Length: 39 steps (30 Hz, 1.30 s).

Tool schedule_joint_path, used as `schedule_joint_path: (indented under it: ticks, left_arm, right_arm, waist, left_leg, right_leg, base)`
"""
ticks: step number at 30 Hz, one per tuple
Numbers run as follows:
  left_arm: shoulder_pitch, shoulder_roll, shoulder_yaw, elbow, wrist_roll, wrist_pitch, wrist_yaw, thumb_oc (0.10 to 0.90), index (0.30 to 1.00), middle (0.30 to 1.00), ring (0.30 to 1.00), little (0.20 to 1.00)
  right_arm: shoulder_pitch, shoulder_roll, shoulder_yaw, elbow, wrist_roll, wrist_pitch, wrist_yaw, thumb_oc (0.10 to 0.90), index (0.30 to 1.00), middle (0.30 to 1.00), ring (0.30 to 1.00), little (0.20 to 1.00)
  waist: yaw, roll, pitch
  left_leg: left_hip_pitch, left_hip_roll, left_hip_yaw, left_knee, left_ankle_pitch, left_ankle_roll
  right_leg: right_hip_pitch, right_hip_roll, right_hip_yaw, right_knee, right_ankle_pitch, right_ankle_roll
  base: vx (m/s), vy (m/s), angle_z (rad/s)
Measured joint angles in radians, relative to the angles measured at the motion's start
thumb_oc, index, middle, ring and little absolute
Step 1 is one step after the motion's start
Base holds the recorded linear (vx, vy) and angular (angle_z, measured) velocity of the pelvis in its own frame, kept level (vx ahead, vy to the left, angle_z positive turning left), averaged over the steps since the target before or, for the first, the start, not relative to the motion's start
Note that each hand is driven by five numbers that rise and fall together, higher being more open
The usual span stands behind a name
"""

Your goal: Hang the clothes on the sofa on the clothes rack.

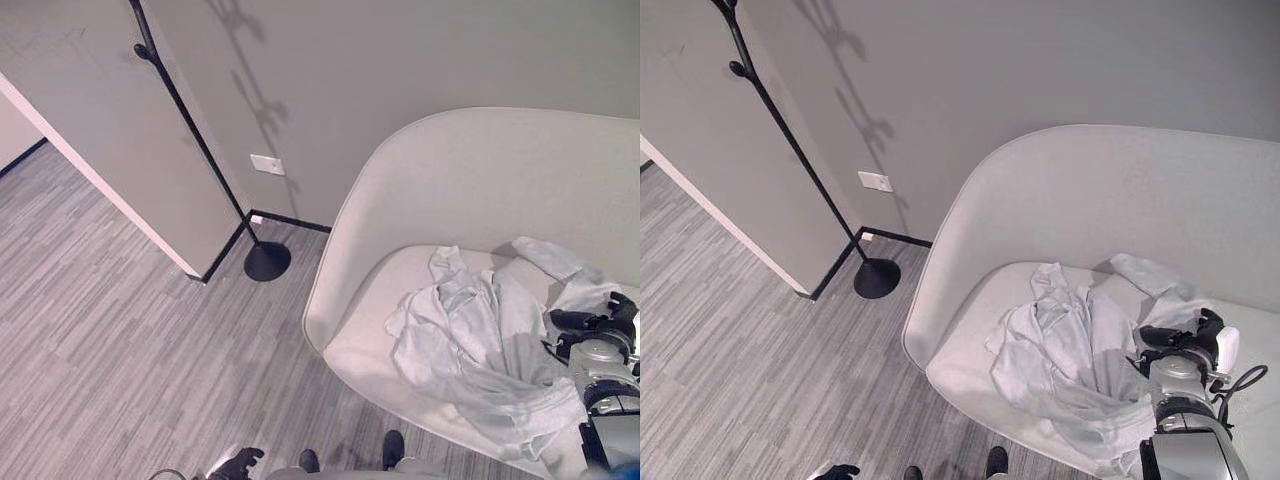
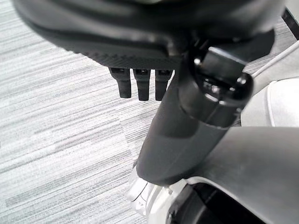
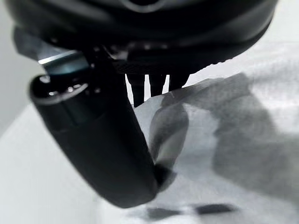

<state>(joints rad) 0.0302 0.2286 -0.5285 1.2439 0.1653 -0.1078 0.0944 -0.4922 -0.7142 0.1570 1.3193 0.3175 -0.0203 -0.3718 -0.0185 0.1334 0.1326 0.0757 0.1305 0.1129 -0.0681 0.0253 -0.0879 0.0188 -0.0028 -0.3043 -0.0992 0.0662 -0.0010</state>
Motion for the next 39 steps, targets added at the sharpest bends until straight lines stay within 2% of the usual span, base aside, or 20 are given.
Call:
schedule_joint_path:
  ticks: [3, 4, 7, 13, 21, 25, 29, 30, 31, 32, 34, 36, 37, 39]
  left_arm:
    - [-0.002, 0.014, 0.02, 0.001, -0.01, 0.0, -0.007, 0.8, 0.9, 0.9, 0.9, 0.9]
    - [-0.001, 0.02, 0.041, 0.003, -0.013, 0.001, -0.009, 0.8, 0.9, 0.9, 0.9, 0.9]
    - [0.011, 0.03, 0.068, 0.008, -0.02, 0.001, -0.015, 0.8, 0.9, 0.9, 0.9, 0.9]
    - [0.011, 0.019, 0.075, 0.017, -0.046, 0.003, -0.032, 0.8, 0.9, 0.9, 0.9, 0.9]
    - [0.017, 0.014, 0.074, 0.021, -0.047, 0.004, -0.035, 0.8, 0.9, 0.9, 0.9, 0.9]
    - [0.02, 0.01, 0.076, 0.022, -0.052, 0.005, -0.034, 0.8, 0.9, 0.9, 0.9, 0.9]
    - [0.019, 0.009, 0.077, 0.021, -0.059, 0.004, -0.032, 0.8, 0.9, 0.9, 0.9, 0.9]
    - [0.024, 0.001, 0.124, 0.023, -0.081, 0.005, -0.031, 0.8, 0.9, 0.9, 0.9, 0.9]
    - [0.047, -0.019, 0.196, 0.022, -0.126, 0.007, -0.021, 0.8, 0.9, 0.9, 0.9, 0.9]
    - [0.071, -0.018, 0.21, 0.024, -0.168, 0.012, -0.008, 0.8, 0.9, 0.9, 0.9, 0.9]
    - [0.064, -0.021, 0.211, 0.021, -0.173, 0.018, 0.004, 0.8, 0.9, 0.9, 0.9, 0.9]
    - [0.049, -0.021, 0.214, 0.008, -0.198, 0.017, 0.019, 0.8, 0.9, 0.9, 0.9, 0.9]
    - [0.035, -0.022, 0.219, -0.019, -0.215, 0.014, 0.033, 0.8, 0.9, 0.9, 0.9, 0.9]
    - [0.035, -0.023, 0.221, -0.069, -0.254, 0.003, 0.047, 0.8, 0.9, 0.9, 0.9, 0.9]
  right_arm:
    - [-0.006, -0.003, 0.06, 0.078, -0.05, 0.017, 0.051, 0.4, 0.3, 0.3, 0.3, 0.3]
    - [-0.012, 0.002, 0.086, 0.114, -0.074, 0.029, 0.08, 0.4, 0.3, 0.3, 0.3, 0.3]
    - [-0.009, 0.005, 0.088, 0.139, -0.092, 0.055, 0.145, 0.4, 0.3, 0.3, 0.3, 0.3]
    - [-0.005, 0.049, 0.091, 0.128, -0.134, 0.061, 0.217, 0.4, 0.3, 0.3, 0.3, 0.3]
    - [0.0, 0.053, 0.09, 0.062, -0.15, 0.063, 0.257, 0.4, 0.3, 0.3, 0.3, 0.3]
    - [0.031, 0.055, 0.066, -0.087, -0.056, 0.046, 0.257, 0.4, 0.3, 0.3, 0.3, 0.3]
    - [0.031, 0.057, 0.068, -0.09, -0.056, 0.045, 0.257, 0.4, 0.3, 0.3, 0.3, 0.3]
    - [0.091, 0.062, -0.026, -0.228, 0.051, 0.073, 0.25, 0.4, 0.3, 0.3, 0.3, 0.3]
    - [0.218, 0.115, -0.183, -0.52, 0.24, 0.062, 0.227, 0.4, 0.3, 0.3, 0.3, 0.3]
    - [0.252, 0.184, -0.198, -0.662, 0.382, -0.046, 0.235, 0.4, 0.3, 0.3, 0.3, 0.3]
    - [0.246, 0.234, -0.168, -0.794, 0.518, -0.104, 0.209, 0.4, 0.3, 0.3, 0.3, 0.3]
    - [0.236, 0.271, -0.156, -0.9, 0.574, -0.167, 0.187, 0.4, 0.3, 0.3, 0.3, 0.3]
    - [0.219, 0.291, -0.152, -0.95, 0.584, -0.211, 0.185, 0.4, 0.3, 0.3, 0.3, 0.3]
    - [0.169, 0.304, -0.142, -0.987, 0.607, -0.248, 0.165, 0.4, 0.3, 0.3, 0.3, 0.3]
  waist:
    - [0.017, -0.017, -0.006]
    - [0.018, -0.031, -0.013]
    - [0.026, -0.052, -0.028]
    - [0.045, -0.038, -0.049]
    - [0.049, -0.037, -0.072]
    - [0.042, -0.035, -0.073]
    - [0.053, -0.035, -0.074]
    - [0.054, -0.035, -0.074]
    - [0.05, -0.027, -0.078]
    - [0.023, -0.031, -0.073]
    - [0.02, -0.031, -0.072]
    - [0.025, -0.034, -0.072]
    - [0.043, -0.033, -0.073]
    - [0.058, -0.037, -0.072]
  left_leg:
    - [-0.006, 0.008, -0.012, -0.001, -0.005, 0.003]
    - [-0.012, 0.011, -0.022, 0.0, -0.005, 0.003]
    - [-0.016, 0.014, -0.042, 0.003, 0.007, -0.005]
    - [-0.012, 0.01, -0.068, 0.004, 0.012, -0.012]
    - [-0.013, 0.011, -0.075, 0.004, 0.014, -0.009]
    - [-0.009, 0.011, -0.07, 0.004, 0.015, -0.01]
    - [-0.002, 0.011, -0.07, 0.002, 0.015, -0.01]
    - [0.003, 0.009, -0.065, 0.0, 0.017, -0.012]
    - [0.008, 0.01, -0.062, -0.011, 0.02, -0.012]
    - [0.021, 0.011, -0.049, -0.023, 0.025, -0.009]
    - [0.036, 0.01, -0.039, -0.024, 0.024, -0.009]
    - [0.04, 0.01, -0.043, -0.025, 0.023, -0.011]
    - [0.04, 0.01, -0.043, -0.027, 0.021, -0.011]
    - [0.039, 0.009, -0.048, -0.027, 0.017, -0.007]
  right_leg:
    - [0.001, 0.007, -0.013, 0.0, -0.004, -0.007]
    - [0.001, 0.01, -0.02, 0.0, -0.004, -0.007]
    - [0.007, 0.012, -0.038, 0.0, -0.005, -0.014]
    - [0.023, 0.008, -0.064, 0.0, -0.005, -0.018]
    - [0.026, 0.008, -0.07, 0.001, -0.006, -0.014]
    - [0.027, 0.009, -0.064, 0.0, -0.005, -0.012]
    - [0.034, 0.009, -0.064, 0.0, -0.006, -0.013]
    - [0.033, 0.008, -0.062, 0.001, -0.005, -0.013]
    - [0.032, 0.008, -0.061, 0.001, -0.004, -0.014]
    - [0.035, 0.012, -0.048, 0.0, -0.003, -0.016]
    - [0.047, 0.01, -0.039, 0.0, -0.004, -0.013]
    - [0.055, 0.01, -0.042, 0.0, -0.005, -0.012]
    - [0.055, 0.01, -0.042, 0.0, -0.004, -0.011]
    - [0.056, 0.01, -0.043, 0.0, -0.003, -0.01]
  base:
    - [0.0, -0.003, 0.1]
    - [0.0, -0.003, 0.24]
    - [-0.01, 0.009, 0.19]
    - [-0.03, 0.017, 0.12]
    - [-0.05, 0.029, 0.03]
    - [-0.01, 0.006, -0.04]
    - [-0.08, 0.039, 0.01]
    - [-0.11, 0.056, -0.08]
    - [-0.09, 0.042, -0.21]
    - [-0.05, 0.014, -0.26]
    - [-0.04, 0.011, -0.14]
    - [-0.04, 0.006, 0.08]
    - [-0.04, 0.003, 0.04]
    - [-0.05, 0.002, 0.06]
